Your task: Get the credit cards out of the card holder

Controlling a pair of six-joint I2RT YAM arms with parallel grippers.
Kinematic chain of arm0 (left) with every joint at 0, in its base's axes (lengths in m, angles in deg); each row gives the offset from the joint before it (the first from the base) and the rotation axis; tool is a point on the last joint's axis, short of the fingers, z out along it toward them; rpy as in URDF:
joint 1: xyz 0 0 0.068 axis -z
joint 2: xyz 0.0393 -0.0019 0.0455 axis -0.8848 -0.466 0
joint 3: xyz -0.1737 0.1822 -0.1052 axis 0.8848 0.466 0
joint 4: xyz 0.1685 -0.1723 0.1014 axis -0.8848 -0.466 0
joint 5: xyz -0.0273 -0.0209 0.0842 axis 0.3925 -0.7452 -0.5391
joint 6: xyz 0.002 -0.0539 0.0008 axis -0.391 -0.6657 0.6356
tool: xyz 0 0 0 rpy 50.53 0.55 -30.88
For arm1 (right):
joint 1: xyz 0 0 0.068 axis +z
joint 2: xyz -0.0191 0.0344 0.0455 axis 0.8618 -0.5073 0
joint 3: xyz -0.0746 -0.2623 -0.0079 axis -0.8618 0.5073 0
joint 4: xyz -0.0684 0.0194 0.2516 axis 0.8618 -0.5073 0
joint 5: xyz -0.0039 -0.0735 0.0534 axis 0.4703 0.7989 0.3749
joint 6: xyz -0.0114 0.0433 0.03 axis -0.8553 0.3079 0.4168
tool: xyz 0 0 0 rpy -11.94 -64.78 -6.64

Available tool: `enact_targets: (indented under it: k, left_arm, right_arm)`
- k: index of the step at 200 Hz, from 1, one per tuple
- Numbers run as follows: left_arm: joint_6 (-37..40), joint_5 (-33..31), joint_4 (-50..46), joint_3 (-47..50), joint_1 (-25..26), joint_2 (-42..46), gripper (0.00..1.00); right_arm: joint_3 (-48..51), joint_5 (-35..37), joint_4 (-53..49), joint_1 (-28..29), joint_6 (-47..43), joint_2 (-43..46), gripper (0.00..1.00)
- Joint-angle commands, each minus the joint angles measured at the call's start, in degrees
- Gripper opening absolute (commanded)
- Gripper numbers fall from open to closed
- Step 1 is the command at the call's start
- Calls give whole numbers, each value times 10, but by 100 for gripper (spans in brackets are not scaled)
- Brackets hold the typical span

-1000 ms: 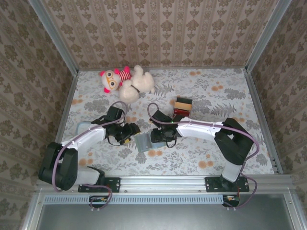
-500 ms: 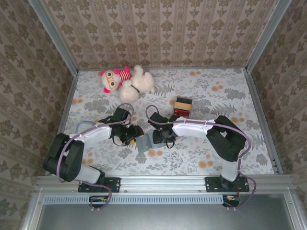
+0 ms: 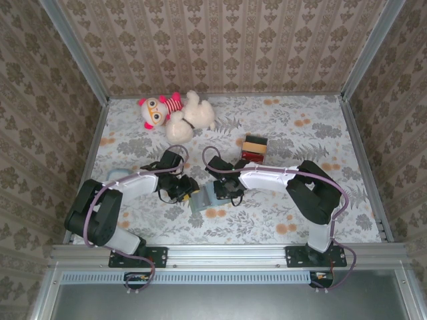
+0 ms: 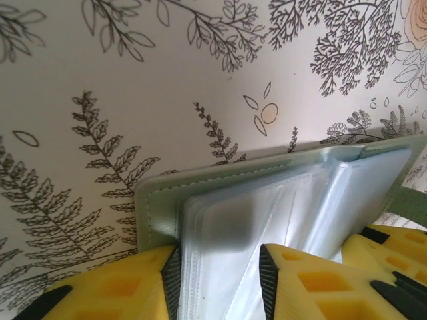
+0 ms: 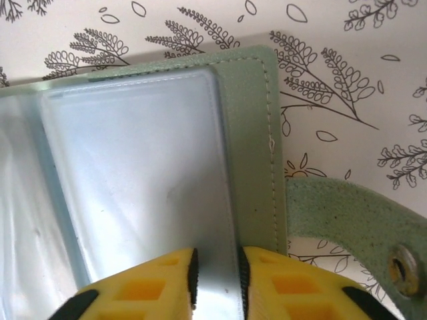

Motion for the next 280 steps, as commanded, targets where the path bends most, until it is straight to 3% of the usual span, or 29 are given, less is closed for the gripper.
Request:
enact_targets:
  k: [1, 55, 116, 160, 221, 280]
  left_arm:
    - [-2, 12, 17, 8, 10, -17, 37]
    - [4, 14, 17, 2, 11, -24, 34]
    - [26, 18, -6, -26, 11, -26, 36]
    - [28, 12, -34, -38, 11, 2, 43]
    - [20, 28, -20, -19, 15, 10, 31]
    - [26, 29, -19, -24, 18, -10, 36]
  right_arm:
    - [-8, -32, 22, 5, 0, -10, 22]
    - [16, -93, 93, -1, 1, 1, 9]
    - [27, 1, 21, -3, 25, 29, 0]
    - [59, 40, 1, -3, 50, 55, 0]
    - [71, 33, 11, -3, 67, 48, 0]
    - [69, 19, 16, -3, 66, 41, 0]
